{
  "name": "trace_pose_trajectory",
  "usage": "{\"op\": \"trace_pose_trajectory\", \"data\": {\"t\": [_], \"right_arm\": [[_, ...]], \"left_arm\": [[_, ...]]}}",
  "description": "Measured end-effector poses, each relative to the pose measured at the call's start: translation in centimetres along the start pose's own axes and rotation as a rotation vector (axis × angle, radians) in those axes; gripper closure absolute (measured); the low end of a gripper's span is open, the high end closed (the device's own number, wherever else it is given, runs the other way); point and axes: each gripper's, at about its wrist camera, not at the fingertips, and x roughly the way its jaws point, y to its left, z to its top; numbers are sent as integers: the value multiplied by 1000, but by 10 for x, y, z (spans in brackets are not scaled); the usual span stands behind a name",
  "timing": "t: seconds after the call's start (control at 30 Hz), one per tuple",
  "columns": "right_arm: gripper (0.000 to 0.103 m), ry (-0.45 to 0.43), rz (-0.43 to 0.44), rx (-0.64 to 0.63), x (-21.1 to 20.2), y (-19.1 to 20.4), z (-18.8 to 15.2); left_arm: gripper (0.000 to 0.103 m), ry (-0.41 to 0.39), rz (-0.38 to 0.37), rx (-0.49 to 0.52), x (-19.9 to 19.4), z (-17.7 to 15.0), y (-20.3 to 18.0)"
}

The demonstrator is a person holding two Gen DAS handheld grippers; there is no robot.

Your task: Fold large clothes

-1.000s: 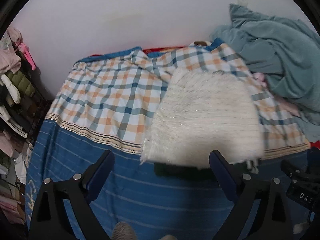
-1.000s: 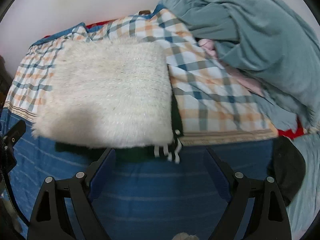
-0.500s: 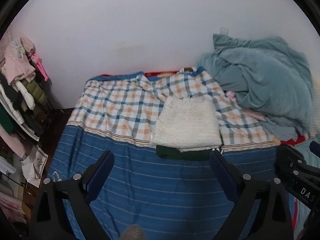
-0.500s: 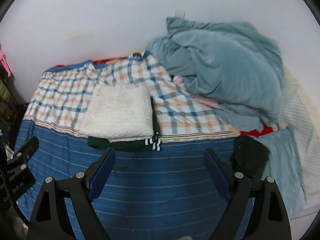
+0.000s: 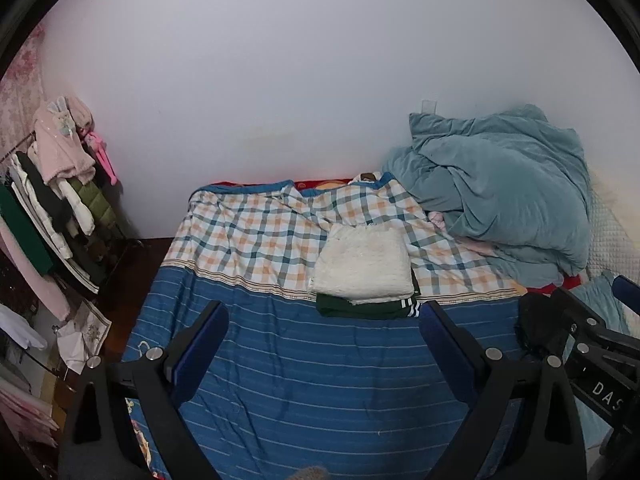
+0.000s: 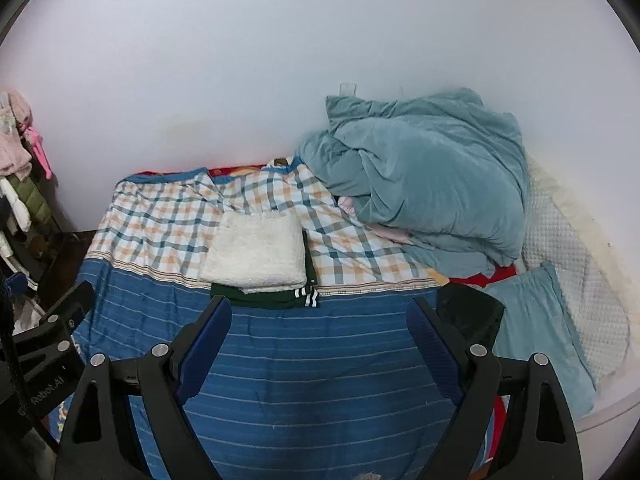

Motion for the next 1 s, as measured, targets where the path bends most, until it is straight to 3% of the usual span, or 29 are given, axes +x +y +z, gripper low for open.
{"op": "trace_pose_trajectory", "data": {"t": [0.3, 1.0], "right_arm": [[12, -53, -4, -26, -58, -12, -12], [12, -75, 29, -33, -65, -14, -4]], "left_arm": [[6, -28, 7, -14, -32, -12, -1], [4, -95, 52, -39, -57, -17, 3]]}}
